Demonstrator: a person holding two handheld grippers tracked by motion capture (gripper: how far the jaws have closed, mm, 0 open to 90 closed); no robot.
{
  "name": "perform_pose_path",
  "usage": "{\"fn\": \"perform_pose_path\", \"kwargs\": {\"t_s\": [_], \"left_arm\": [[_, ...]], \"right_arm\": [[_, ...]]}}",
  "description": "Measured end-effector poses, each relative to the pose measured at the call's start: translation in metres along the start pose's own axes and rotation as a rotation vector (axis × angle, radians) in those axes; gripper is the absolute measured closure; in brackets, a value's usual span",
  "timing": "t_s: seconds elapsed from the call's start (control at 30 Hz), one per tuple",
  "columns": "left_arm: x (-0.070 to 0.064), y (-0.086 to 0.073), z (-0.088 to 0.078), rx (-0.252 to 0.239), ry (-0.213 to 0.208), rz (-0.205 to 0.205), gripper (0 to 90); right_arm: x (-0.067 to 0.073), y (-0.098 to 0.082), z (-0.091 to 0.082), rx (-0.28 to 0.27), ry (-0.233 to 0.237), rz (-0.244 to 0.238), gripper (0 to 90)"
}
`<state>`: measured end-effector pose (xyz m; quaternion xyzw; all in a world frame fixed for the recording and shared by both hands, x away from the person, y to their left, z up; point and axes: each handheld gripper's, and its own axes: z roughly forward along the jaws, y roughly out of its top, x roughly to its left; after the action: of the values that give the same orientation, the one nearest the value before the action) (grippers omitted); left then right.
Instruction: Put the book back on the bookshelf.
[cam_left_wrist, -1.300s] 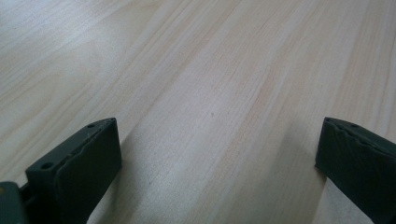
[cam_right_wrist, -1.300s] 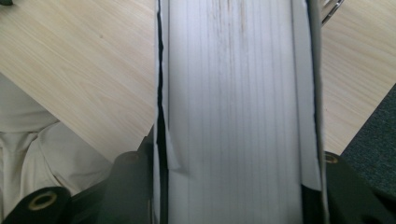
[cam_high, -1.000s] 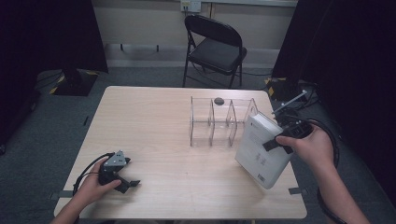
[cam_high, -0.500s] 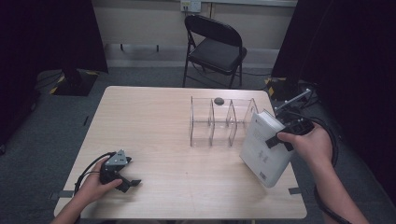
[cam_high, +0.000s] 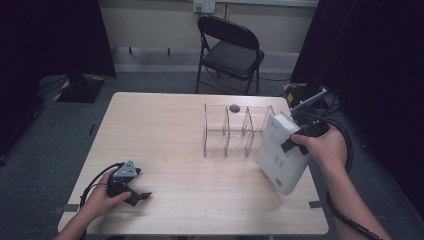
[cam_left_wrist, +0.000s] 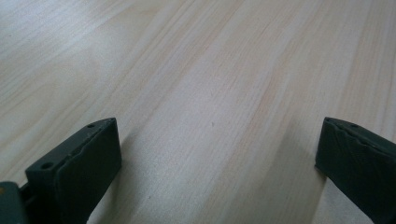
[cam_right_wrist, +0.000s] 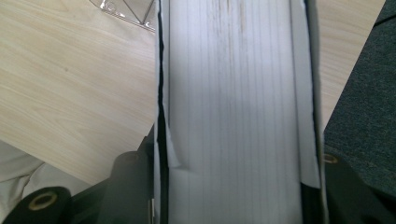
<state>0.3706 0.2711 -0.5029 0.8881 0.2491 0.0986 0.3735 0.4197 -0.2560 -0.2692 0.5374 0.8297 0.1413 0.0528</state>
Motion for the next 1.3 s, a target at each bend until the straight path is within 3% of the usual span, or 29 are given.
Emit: {"fn": "perform_pose_path", "kwargs": {"t_s": [1.3], "left_arm": [[0.0,0.001,0.0,0.002,-0.001,0.002,0.0]], "right_arm": [[0.001,0.035,0.012,-0.033,-0.035,0.086,52.3]]}}
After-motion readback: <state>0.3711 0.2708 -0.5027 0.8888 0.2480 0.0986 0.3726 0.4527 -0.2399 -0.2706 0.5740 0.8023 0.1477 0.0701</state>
